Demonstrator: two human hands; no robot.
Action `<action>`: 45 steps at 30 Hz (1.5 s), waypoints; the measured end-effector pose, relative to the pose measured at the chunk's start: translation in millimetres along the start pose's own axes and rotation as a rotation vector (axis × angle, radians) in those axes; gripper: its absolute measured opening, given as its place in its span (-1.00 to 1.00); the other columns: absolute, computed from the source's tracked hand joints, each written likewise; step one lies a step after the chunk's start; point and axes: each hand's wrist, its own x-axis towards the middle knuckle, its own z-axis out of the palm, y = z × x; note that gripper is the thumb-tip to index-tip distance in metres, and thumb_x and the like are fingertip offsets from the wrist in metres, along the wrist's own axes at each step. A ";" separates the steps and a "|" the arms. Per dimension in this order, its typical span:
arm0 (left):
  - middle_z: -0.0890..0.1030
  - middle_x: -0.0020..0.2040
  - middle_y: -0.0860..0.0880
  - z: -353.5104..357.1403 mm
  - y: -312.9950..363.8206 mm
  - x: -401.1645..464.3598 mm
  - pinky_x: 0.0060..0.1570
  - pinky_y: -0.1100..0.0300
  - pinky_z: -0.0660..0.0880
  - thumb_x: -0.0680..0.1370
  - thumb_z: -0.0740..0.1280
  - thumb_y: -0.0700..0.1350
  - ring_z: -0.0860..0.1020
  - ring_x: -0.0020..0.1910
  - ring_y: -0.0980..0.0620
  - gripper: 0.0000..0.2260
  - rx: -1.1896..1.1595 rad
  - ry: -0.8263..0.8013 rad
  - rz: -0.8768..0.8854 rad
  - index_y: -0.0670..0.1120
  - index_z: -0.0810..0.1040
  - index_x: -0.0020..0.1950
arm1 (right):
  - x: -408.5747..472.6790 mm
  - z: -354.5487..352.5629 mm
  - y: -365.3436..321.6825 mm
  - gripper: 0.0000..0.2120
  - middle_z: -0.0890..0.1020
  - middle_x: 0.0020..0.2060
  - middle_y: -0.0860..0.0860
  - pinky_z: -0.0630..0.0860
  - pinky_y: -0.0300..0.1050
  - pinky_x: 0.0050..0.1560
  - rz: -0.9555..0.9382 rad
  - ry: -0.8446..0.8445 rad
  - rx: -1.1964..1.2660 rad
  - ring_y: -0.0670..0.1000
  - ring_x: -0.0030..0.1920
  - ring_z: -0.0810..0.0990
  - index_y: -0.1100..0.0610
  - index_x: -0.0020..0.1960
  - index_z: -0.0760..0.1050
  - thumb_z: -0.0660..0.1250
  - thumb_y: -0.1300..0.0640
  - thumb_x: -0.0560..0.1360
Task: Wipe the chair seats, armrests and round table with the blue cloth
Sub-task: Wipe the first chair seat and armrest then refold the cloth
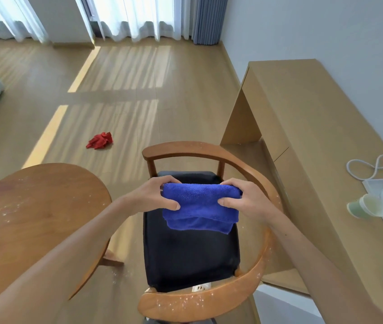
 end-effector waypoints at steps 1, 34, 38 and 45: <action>0.65 -0.06 0.09 5.5 -7.6 7.1 -0.16 0.27 0.58 0.33 0.51 -0.12 0.63 -0.07 0.14 -0.62 -0.073 0.030 -0.019 0.05 0.55 0.11 | 0.8 4.1 10.0 -0.80 0.65 -0.13 -0.18 0.54 -0.34 -0.11 0.037 0.014 0.004 -0.18 -0.08 0.60 -0.04 0.05 0.57 0.42 0.12 0.44; -0.04 0.58 -0.12 123.2 -336.6 193.4 0.47 -0.11 0.02 0.61 0.13 0.02 -0.10 0.56 -0.11 -0.45 0.828 0.271 -0.416 0.01 0.05 0.57 | 119.6 261.9 337.0 -0.26 0.32 0.42 0.30 0.42 0.31 0.17 0.092 0.031 -0.917 0.31 0.32 0.43 0.01 0.44 0.36 0.34 -0.32 0.36; 0.14 0.54 -0.27 125.3 -343.9 203.5 0.36 -0.31 0.17 0.53 0.32 -0.05 0.10 0.52 -0.30 -0.44 0.837 0.361 -0.296 -0.04 0.27 0.52 | 118.6 274.3 354.7 -0.30 0.34 0.41 0.30 0.38 0.29 0.15 0.028 0.138 -0.902 0.31 0.30 0.43 0.02 0.42 0.34 0.27 -0.33 0.40; 0.14 0.54 -0.24 130.4 -363.6 221.7 0.32 -0.42 0.13 0.54 -0.02 0.14 0.11 0.51 -0.30 -0.43 0.937 0.342 -0.243 -0.01 0.27 0.52 | 123.9 276.0 369.7 -0.46 0.37 0.33 0.25 0.49 0.17 0.01 -0.109 0.272 -0.984 0.24 0.17 0.46 0.02 0.41 0.32 0.23 -0.19 0.51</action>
